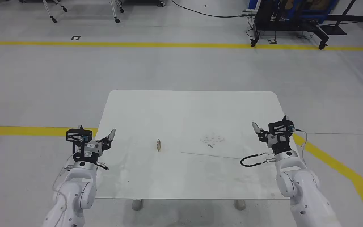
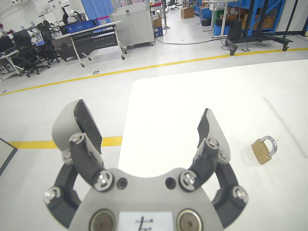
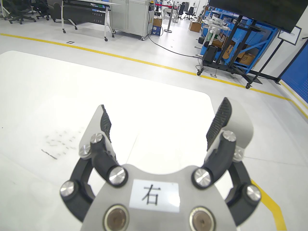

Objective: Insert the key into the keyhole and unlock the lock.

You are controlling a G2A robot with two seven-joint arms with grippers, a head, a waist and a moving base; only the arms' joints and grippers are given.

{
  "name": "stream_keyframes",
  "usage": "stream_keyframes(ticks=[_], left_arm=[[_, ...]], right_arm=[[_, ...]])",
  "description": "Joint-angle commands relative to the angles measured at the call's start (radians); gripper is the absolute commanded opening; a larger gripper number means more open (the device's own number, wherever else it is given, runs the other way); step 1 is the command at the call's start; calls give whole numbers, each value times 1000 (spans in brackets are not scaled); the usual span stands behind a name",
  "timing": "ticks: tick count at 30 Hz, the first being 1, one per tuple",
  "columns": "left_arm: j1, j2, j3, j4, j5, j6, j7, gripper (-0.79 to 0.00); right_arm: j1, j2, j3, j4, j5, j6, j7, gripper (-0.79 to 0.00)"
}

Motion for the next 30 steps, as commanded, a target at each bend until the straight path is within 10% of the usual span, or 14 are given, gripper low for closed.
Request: stream_keyframes(ticks=[1, 6, 13, 24, 30], left_arm=[[0, 0, 0, 0, 0, 0, 0, 0], [0, 0, 0, 0, 0, 0, 0, 0], [0, 0, 0, 0, 0, 0, 0, 0], [0, 0, 0, 0, 0, 0, 0, 0], [0, 0, 0, 0, 0, 0, 0, 0]], right_arm=[[0, 0, 0, 0, 0, 0, 0, -1], [4, 0, -5, 4, 1, -9, 1, 0], [238, -5, -147, 207, 96, -326, 167, 0], [238, -6, -157, 222, 110, -346, 167, 0], [370, -1, -205, 430, 191, -714, 123, 0]])
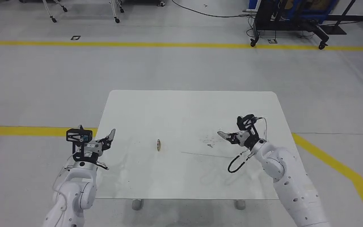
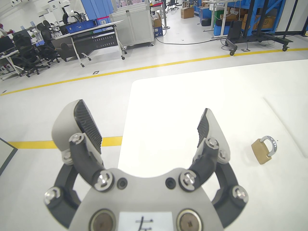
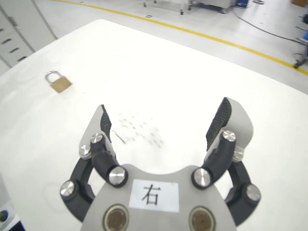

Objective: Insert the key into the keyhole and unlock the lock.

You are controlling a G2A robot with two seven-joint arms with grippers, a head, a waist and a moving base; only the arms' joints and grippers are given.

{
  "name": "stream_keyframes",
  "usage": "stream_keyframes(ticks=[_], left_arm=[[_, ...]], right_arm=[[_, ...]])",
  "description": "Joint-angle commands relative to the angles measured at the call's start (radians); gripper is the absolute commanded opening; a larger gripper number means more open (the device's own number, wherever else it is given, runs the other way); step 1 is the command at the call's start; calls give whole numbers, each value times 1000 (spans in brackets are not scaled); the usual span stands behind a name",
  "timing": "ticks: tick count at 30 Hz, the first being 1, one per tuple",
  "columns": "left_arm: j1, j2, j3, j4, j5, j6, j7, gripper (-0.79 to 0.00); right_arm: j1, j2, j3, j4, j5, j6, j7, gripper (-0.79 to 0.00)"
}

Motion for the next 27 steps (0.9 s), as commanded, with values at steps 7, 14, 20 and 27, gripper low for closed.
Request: stream_keyframes(ticks=[7, 14, 20, 27], left_arm=[[0, 0, 0, 0, 0, 0, 0, 0], [0, 0, 0, 0, 0, 0, 0, 0], [0, 0, 0, 0, 0, 0, 0, 0], [0, 0, 0, 0, 0, 0, 0, 0]], right_arm=[[154, 22, -74, 155, -225, -384, 39, 0], [247, 18, -185, 228, -278, -399, 45, -126], [299, 19, -277, 261, -312, -399, 43, -302], [353, 19, -361, 305, -299, -399, 61, -397]])
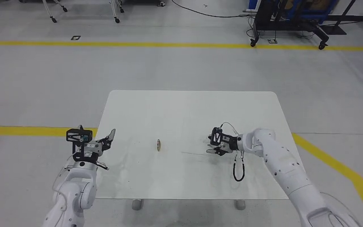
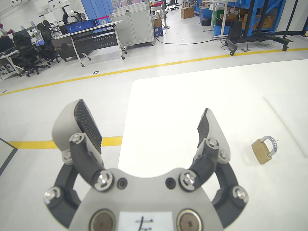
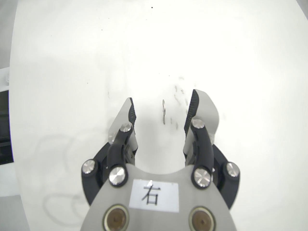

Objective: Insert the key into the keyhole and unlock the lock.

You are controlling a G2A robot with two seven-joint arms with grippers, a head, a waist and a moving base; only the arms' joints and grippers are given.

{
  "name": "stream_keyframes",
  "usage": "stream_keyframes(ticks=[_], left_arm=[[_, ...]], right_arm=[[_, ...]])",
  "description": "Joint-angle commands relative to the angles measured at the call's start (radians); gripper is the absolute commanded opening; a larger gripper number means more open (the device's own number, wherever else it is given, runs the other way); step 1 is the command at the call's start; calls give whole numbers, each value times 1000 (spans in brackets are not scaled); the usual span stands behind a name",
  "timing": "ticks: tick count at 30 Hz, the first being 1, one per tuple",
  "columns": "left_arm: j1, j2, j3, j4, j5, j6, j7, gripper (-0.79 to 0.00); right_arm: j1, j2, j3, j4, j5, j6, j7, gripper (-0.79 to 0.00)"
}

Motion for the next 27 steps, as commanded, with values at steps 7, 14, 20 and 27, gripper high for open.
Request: stream_keyframes(ticks=[7, 14, 20, 27], left_arm=[[0, 0, 0, 0, 0, 0, 0, 0], [0, 0, 0, 0, 0, 0, 0, 0], [0, 0, 0, 0, 0, 0, 0, 0], [0, 0, 0, 0, 0, 0, 0, 0]], right_arm=[[36, 2, -51, 29, 14, 0, 7, -480], [47, 9, -71, 27, 13, 0, 17, -785], [51, 22, -82, -8, -2, 0, 29, -785], [31, 56, -83, -85, -24, 0, -48, -785]])
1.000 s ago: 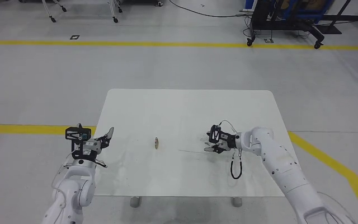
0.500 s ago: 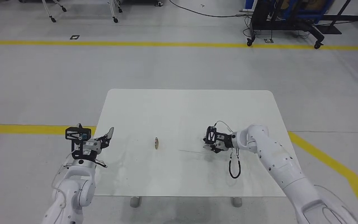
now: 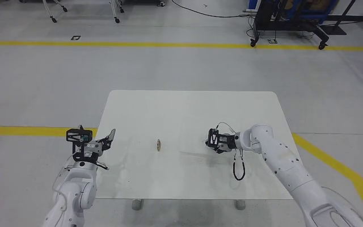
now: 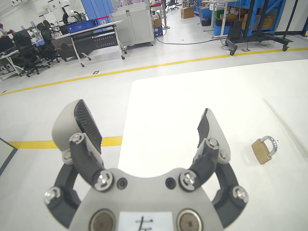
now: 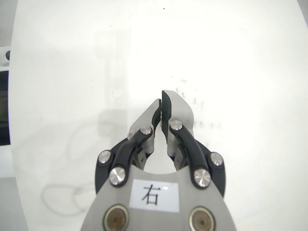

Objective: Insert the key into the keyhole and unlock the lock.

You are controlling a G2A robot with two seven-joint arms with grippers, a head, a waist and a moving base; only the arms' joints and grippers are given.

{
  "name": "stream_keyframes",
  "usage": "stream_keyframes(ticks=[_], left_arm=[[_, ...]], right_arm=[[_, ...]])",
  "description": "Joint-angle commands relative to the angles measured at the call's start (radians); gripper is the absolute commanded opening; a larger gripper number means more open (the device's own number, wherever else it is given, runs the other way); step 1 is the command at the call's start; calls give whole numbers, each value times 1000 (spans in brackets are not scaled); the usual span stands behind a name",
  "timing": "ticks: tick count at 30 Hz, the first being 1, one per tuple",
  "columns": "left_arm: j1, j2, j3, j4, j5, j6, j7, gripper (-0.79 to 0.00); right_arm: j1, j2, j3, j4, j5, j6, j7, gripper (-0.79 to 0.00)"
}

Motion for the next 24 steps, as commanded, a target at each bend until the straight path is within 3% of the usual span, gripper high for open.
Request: stream_keyframes(ticks=[1, 4, 16, 18, 21, 24], left_arm=[[0, 0, 0, 0, 0, 0, 0, 0], [0, 0, 0, 0, 0, 0, 0, 0], [1, 0, -2, 0, 7, 2, 0, 0], [-9, 3, 5, -32, 40, -36, -33, 0], [-88, 3, 53, -64, 33, -123, -116, 0], [-232, -4, 157, -34, 14, -220, -202, 0]], right_arm=[[-7, 14, -1, -19, -9, 0, -31, -785], [-11, 32, 0, -30, -10, 0, -63, -785], [-11, 32, 0, -30, -10, 0, -63, -785], [-11, 32, 0, -30, -10, 0, -63, -785], [-11, 32, 0, -30, -10, 0, -63, -785], [-11, 32, 0, -30, -10, 0, -63, -785]])
